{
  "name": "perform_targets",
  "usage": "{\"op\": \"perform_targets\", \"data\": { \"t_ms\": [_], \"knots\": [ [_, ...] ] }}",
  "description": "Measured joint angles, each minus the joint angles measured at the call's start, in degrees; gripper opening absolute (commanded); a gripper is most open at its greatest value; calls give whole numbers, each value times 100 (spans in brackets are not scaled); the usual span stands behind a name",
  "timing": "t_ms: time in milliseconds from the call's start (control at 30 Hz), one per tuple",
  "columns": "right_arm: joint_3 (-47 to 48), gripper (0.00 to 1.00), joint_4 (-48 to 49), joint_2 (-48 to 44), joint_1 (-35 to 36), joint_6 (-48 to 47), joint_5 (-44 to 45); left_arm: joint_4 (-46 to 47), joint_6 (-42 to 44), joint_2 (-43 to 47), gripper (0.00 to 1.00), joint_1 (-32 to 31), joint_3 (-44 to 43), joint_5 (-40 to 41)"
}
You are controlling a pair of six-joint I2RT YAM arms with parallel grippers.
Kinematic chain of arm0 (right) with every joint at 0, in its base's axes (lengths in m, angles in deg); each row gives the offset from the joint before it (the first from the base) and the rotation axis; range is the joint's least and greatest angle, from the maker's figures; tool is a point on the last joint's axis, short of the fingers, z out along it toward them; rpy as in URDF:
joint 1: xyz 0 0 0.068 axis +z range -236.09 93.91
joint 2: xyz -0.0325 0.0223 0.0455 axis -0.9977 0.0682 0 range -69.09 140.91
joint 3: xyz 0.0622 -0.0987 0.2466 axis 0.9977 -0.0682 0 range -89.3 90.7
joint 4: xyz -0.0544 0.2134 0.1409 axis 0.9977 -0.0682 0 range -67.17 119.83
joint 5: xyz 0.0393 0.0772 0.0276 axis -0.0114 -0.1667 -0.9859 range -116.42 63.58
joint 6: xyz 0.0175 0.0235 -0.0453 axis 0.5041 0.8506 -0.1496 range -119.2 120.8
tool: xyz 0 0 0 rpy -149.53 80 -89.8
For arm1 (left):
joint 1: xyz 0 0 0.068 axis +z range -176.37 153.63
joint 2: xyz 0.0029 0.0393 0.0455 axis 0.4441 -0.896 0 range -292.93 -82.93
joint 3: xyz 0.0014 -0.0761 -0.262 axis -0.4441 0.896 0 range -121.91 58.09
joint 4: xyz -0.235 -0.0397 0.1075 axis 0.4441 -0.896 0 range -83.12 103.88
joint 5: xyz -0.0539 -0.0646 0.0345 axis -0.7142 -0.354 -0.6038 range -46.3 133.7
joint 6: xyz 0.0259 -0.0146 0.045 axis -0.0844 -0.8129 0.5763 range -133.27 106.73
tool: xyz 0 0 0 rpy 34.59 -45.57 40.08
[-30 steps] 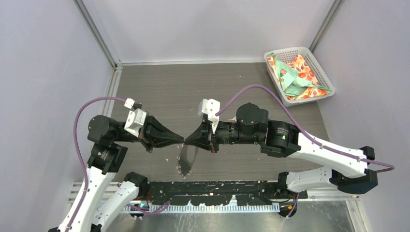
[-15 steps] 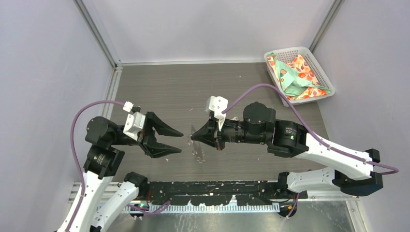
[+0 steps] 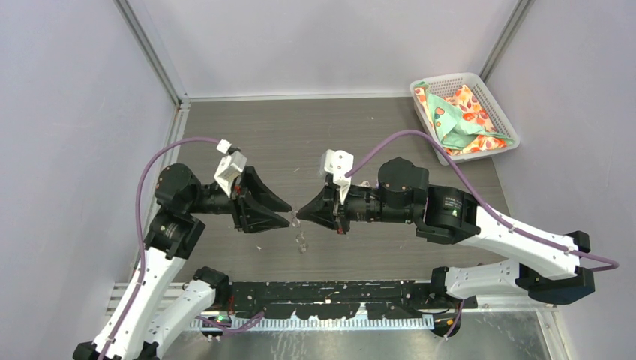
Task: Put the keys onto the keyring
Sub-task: Adjust the keyring.
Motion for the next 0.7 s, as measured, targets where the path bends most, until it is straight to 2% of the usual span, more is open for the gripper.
{"op": "perform_targets", "data": {
  "t_ms": [267,433,567,700],
  "knots": [
    [4,1,122,22,0,-35,-22,184,-433,-68,35,-57,48,-321],
    [13,1,166,133,0,-98,-35,308,-481,-66,33,-105,48,-562],
    [15,1,166,243,17,-122,-39,363,-476,-28,26,-127,48,-682],
    [52,1,170,337,85,-184,-20,378,-476,-33,24,-127,48,-682]
  ]
}}
